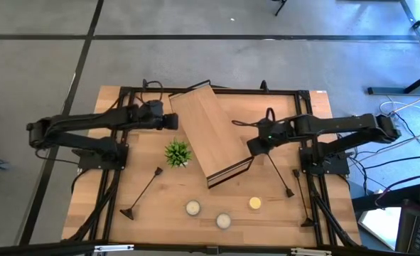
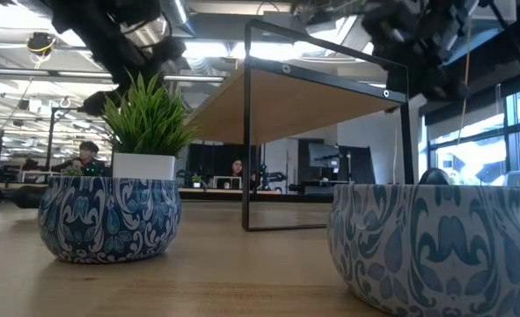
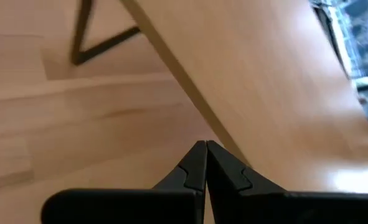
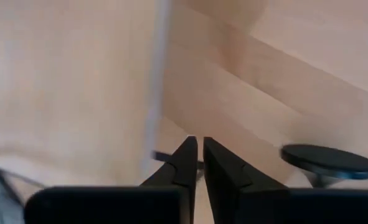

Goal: Pick & Place candle stick holders
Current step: Adjust the shelf on the table

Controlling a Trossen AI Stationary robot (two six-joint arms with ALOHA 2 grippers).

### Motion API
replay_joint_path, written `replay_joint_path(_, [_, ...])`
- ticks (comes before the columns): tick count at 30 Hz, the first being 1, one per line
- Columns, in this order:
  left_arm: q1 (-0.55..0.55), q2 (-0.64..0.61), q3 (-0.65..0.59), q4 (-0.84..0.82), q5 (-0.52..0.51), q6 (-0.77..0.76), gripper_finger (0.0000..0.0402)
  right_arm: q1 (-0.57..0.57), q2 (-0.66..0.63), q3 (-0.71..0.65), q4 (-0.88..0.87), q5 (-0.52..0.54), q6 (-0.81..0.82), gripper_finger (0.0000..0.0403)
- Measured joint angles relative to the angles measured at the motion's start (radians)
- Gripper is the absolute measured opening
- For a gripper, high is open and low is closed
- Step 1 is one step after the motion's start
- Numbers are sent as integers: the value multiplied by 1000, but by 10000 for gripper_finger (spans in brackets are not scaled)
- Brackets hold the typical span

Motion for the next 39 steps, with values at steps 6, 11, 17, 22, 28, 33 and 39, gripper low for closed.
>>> replay_joint_path(6, [68,43,0,4,13,4,2,-16,77,0,29,-23,-39,5])
replay_joint_path(11, [145,101,0,14,50,51,2,-16,100,0,86,-42,-62,3])
replay_joint_path(17, [211,212,0,169,135,88,2,-16,101,0,116,-65,-66,2])
replay_joint_path(22, [236,318,29,292,204,89,2,-16,101,0,122,-99,-65,1])
replay_joint_path(28, [249,392,139,278,211,164,2,-12,101,0,137,-157,-64,1])
replay_joint_path(33, [267,434,228,231,217,223,2,-12,101,0,175,-191,-66,1])
replay_joint_path(39, [271,460,271,194,228,261,2,-2,101,0,246,-215,-66,1])
